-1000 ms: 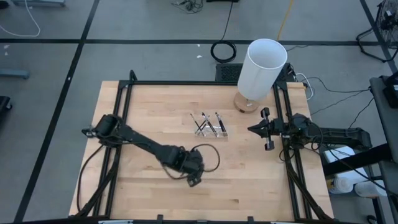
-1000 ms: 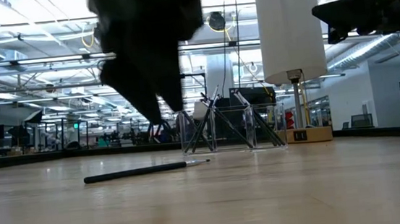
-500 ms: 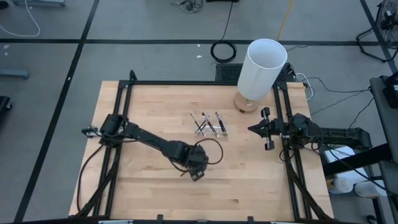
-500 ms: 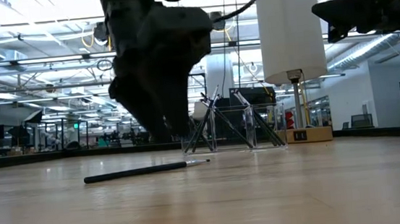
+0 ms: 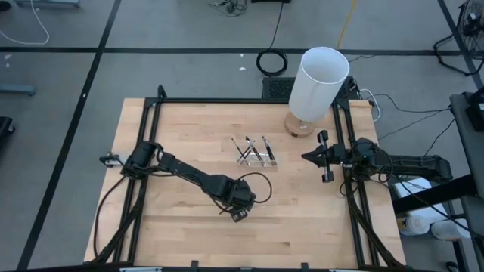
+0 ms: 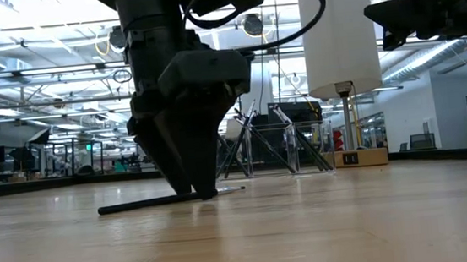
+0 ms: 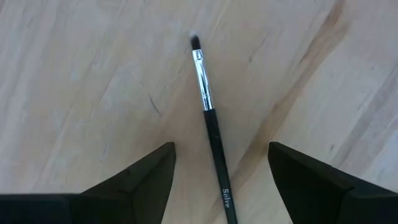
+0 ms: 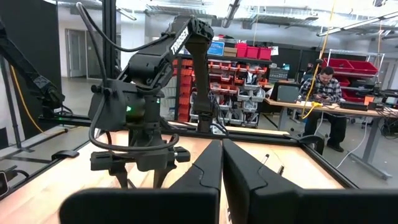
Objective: Put items in baskets/containers
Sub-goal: Put the black eyeshadow brush into the left section of the transparent organizer
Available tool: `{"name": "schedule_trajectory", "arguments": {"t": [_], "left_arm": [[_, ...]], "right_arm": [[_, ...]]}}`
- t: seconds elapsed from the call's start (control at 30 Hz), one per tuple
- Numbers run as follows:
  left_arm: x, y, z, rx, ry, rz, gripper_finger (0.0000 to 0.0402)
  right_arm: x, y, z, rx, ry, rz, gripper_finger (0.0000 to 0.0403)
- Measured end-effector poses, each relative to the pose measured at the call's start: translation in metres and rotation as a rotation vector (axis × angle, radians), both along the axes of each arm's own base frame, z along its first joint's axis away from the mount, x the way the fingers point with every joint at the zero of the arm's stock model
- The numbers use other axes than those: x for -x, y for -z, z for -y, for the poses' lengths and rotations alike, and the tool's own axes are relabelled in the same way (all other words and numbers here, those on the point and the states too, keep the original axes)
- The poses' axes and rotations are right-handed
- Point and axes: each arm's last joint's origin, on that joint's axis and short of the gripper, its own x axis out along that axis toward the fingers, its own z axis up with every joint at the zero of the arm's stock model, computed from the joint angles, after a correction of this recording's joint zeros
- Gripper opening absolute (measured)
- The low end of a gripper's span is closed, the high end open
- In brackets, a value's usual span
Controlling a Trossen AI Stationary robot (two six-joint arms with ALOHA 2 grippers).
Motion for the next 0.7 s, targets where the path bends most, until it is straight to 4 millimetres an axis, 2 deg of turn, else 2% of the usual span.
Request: {"name": "schedule_trajectory", "arguments": {"t": [0.17,0.47,0.7], "left_arm": [[0.001,0.001,0.000,-0.008,-0.001,-0.005,0.0241],[0.001,0.013,0.000,-0.009,0.020,-0.053,0.0119],[0.002,0.013,0.003,-0.006,0.147,-0.055,0.0036]], "right_arm": [[0.000,0.000,0.000,0.002,0.000,0.000,0.0000],[0.000,0.000,0.000,0.000,0.000,-0.001,0.0000],[0.000,0.001,0.000,0.000,0.000,-0.008,0.0000]]}}
